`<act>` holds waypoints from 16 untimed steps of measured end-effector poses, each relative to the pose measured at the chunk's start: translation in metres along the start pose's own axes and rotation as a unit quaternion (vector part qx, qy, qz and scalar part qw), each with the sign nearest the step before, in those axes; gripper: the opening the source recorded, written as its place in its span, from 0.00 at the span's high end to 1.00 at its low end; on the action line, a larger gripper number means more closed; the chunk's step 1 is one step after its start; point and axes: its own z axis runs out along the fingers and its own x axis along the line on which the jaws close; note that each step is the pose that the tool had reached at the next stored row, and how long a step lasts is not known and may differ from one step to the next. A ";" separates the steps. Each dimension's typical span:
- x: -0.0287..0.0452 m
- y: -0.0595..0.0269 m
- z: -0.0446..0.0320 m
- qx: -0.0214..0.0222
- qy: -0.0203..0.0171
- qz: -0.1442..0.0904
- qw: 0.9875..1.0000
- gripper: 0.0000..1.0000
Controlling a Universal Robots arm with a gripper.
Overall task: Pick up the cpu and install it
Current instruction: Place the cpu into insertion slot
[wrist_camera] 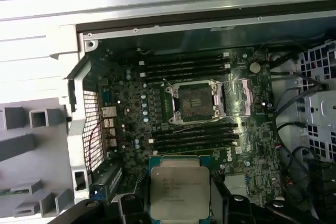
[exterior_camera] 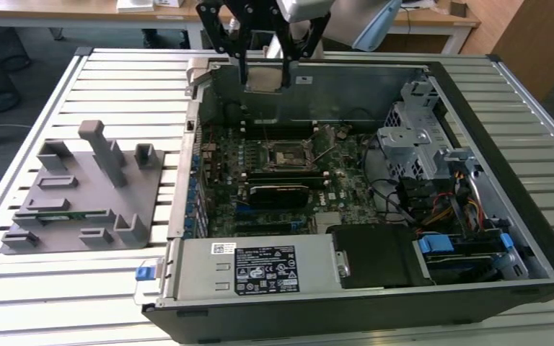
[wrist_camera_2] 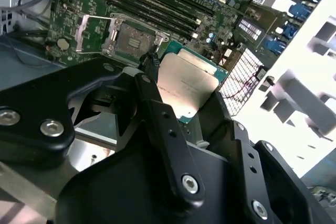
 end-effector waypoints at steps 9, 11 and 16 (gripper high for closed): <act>0.0001 -0.0001 0.0033 0.002 -0.002 0.077 0.997 0.45; 0.0001 0.0000 0.0039 0.002 -0.002 0.092 0.996 0.45; 0.0002 0.0001 0.0052 0.003 -0.003 0.125 0.992 0.45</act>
